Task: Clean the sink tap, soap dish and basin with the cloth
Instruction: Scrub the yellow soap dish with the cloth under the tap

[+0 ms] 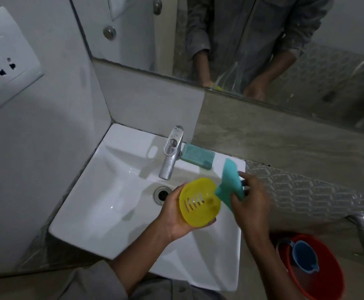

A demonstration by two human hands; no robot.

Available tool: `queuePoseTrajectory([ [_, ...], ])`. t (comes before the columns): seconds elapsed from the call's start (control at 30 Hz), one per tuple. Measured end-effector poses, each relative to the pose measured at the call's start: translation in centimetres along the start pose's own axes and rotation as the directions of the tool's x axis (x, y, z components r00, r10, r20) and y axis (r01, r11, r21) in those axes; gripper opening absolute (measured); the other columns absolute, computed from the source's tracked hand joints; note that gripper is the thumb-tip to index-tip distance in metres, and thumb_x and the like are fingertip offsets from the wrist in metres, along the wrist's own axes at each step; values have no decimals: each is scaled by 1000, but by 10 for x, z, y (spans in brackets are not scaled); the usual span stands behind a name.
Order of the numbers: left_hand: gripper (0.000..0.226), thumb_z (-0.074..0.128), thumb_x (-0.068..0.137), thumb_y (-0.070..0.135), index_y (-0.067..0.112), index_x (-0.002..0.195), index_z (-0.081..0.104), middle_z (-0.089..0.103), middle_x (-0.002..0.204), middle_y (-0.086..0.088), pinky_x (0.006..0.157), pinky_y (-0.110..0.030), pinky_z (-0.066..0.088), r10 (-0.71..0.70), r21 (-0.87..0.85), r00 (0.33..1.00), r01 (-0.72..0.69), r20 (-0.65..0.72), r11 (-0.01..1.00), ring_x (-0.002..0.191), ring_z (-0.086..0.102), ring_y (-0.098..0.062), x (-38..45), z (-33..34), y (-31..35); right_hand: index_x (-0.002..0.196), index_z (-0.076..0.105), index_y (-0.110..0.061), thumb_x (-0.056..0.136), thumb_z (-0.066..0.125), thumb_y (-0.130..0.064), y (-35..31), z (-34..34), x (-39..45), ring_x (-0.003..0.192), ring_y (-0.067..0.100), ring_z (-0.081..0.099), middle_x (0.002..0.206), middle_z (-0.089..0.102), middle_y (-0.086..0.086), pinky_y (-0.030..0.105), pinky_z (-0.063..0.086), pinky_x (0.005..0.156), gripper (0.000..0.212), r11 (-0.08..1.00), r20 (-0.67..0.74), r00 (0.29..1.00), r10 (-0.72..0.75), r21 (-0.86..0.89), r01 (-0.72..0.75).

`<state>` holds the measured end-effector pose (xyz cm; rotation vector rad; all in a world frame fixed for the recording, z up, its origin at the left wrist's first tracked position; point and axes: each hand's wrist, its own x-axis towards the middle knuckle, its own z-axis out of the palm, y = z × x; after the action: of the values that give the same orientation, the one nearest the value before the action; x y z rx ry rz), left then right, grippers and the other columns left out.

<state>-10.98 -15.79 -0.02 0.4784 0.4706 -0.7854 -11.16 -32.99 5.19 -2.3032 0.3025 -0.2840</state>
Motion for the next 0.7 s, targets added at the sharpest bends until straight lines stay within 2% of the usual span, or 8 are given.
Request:
queuePoseTrajectory([
  [0.07, 59, 55, 82, 58, 16, 121, 68, 63, 124, -18, 96, -46, 44, -66, -15, 998, 66, -14, 998, 105, 61, -36, 1, 4, -1, 116, 66, -16, 72, 68, 5, -10, 16, -3, 88, 20, 60, 110, 56, 5, 28, 48, 77, 49, 992, 29, 995, -94, -84, 96],
  [0.13, 58, 61, 78, 55, 15, 118, 69, 65, 122, -16, 98, -43, 43, -89, -6, 996, 89, -27, 996, 107, 61, -31, 3, 10, -3, 119, 65, -15, 78, 68, -3, -17, 34, -9, 90, 15, 58, 109, 59, 4, 19, 43, 76, 42, 992, 110, 990, -93, -80, 102],
  [0.23, 42, 69, 77, 45, 15, 106, 74, 70, 108, -12, 88, -38, 53, -50, 45, 998, 52, -41, 998, 100, 67, -25, 5, 15, -4, 125, 61, -17, 91, 61, -17, -25, 51, -21, 90, 4, 55, 105, 59, -8, 3, 37, 71, 34, 998, 210, 976, -54, 55, 44],
  [0.3, 34, 68, 77, 44, 15, 94, 76, 72, 97, -11, 78, -35, 56, -20, 28, 998, 22, -60, 999, 89, 71, -23, 6, 15, -4, 120, 61, -28, 93, 58, -14, -29, 52, -26, 92, 1, 57, 105, 57, -15, 0, 39, 73, 31, 986, 249, 965, -84, 162, 43],
  [0.4, 32, 61, 82, 46, 17, 80, 75, 71, 84, -7, 69, -32, 54, 62, -2, 989, -63, -131, 998, 80, 71, -20, 10, 11, -4, 104, 61, -41, 90, 54, 0, -38, 45, -31, 98, -5, 57, 102, 60, -24, 6, 45, 79, 43, 952, 334, 927, -169, 298, 67],
  [0.57, 29, 52, 84, 40, 18, 71, 66, 66, 72, -7, 69, -31, 50, 130, 17, 973, -129, -189, 992, 71, 68, -20, 12, 1, -7, 86, 66, -36, 86, 49, 13, -47, 32, -33, 90, -8, 56, 98, 61, -19, 8, 43, 77, 51, 928, 496, 837, -231, 371, 36],
  [0.63, 24, 56, 80, 35, 14, 73, 66, 68, 73, -11, 73, -33, 50, 132, 90, 983, -121, -128, 989, 72, 69, -24, 9, -2, -6, 80, 66, -33, 84, 48, 15, -44, 22, -29, 85, -2, 57, 96, 64, -9, 15, 45, 75, 51, 923, 593, 767, -245, 385, -3],
  [0.7, 28, 70, 62, 37, 14, 79, 70, 72, 78, -11, 78, -34, 50, 134, 200, 989, -120, -61, 972, 76, 69, -24, 4, -3, -5, 76, 67, -31, 79, 48, 13, -39, 11, -24, 82, 10, 57, 90, 65, -3, 24, 46, 73, 48, 923, 694, 668, -269, 384, -28],
])
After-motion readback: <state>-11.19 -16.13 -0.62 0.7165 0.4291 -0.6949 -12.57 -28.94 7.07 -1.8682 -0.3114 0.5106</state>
